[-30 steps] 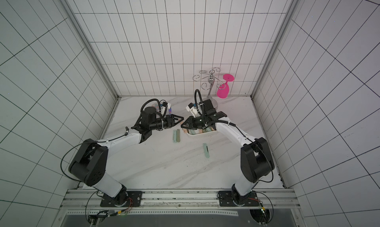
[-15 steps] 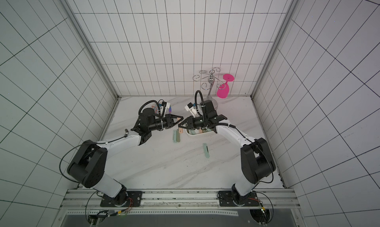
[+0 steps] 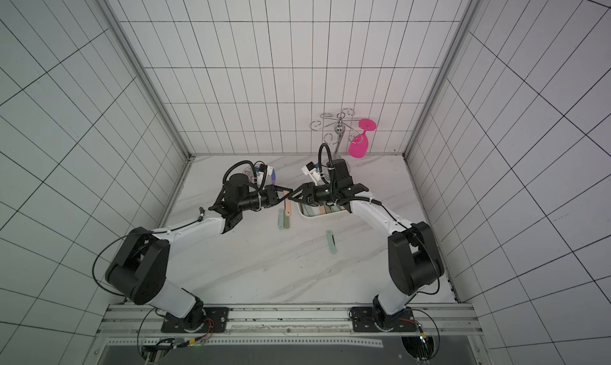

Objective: Take the fruit knife out of the storage box
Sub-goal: Pick up the fruit knife from the storage box, then place the fruit knife at the center of the board.

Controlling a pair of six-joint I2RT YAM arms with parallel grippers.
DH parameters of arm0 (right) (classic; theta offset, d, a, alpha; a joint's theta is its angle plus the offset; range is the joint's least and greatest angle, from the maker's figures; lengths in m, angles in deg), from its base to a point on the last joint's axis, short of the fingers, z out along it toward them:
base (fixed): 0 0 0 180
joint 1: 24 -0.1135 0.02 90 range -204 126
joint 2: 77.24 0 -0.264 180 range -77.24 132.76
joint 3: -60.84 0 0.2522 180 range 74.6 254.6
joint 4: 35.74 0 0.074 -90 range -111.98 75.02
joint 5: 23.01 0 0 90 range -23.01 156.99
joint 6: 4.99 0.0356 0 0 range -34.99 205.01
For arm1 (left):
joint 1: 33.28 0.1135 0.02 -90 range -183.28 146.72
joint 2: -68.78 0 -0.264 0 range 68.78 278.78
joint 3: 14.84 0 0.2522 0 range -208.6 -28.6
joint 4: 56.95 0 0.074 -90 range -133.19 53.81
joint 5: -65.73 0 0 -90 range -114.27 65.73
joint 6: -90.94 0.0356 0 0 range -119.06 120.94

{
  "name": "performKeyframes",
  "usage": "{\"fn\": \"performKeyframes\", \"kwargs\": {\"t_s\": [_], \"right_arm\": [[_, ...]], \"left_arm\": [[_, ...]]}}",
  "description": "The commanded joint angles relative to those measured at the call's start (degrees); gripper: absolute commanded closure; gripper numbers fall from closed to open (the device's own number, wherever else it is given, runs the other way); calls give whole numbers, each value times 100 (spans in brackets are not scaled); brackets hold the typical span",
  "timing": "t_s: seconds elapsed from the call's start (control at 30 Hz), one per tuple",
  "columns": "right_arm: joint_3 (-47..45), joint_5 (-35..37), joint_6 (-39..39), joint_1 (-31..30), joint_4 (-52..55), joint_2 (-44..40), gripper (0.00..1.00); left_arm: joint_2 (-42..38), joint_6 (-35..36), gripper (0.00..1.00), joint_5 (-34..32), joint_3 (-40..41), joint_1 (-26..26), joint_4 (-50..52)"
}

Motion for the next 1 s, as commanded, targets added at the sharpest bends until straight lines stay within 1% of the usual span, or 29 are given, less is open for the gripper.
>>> {"fn": "performKeyframes", "kwargs": {"t_s": [0.0,0.03,0.1,0.2,0.27,0.3,0.33,0.47,0.63,0.97], "right_arm": [[-48,143,-143,193,229,-254,40],[-14,215,-272,253,420,-284,38],[55,379,-501,341,781,-315,36],[213,745,-902,408,1379,-308,24],[371,1038,-1185,429,1811,-271,21],[415,1172,-1275,426,1968,-264,13],[468,1303,-1362,431,2098,-247,12],[531,1576,-1474,428,2291,-213,11],[556,1675,-1540,431,2369,-159,10],[675,1657,-1579,429,2422,-5,10]], "left_arm": [[-119,589,100,-168,-300,172,868],[-92,716,100,-204,-387,240,1141],[-9,929,100,-275,-514,378,1591],[130,1291,100,-526,-629,535,2191],[270,1582,100,-753,-720,566,2586],[339,1655,100,-842,-740,567,2700],[425,1714,100,-923,-736,567,2761],[719,1809,100,-1264,-697,567,2778],[1032,1977,100,-1582,-719,567,2790],[1551,2070,100,-1860,-820,567,2703]]}}
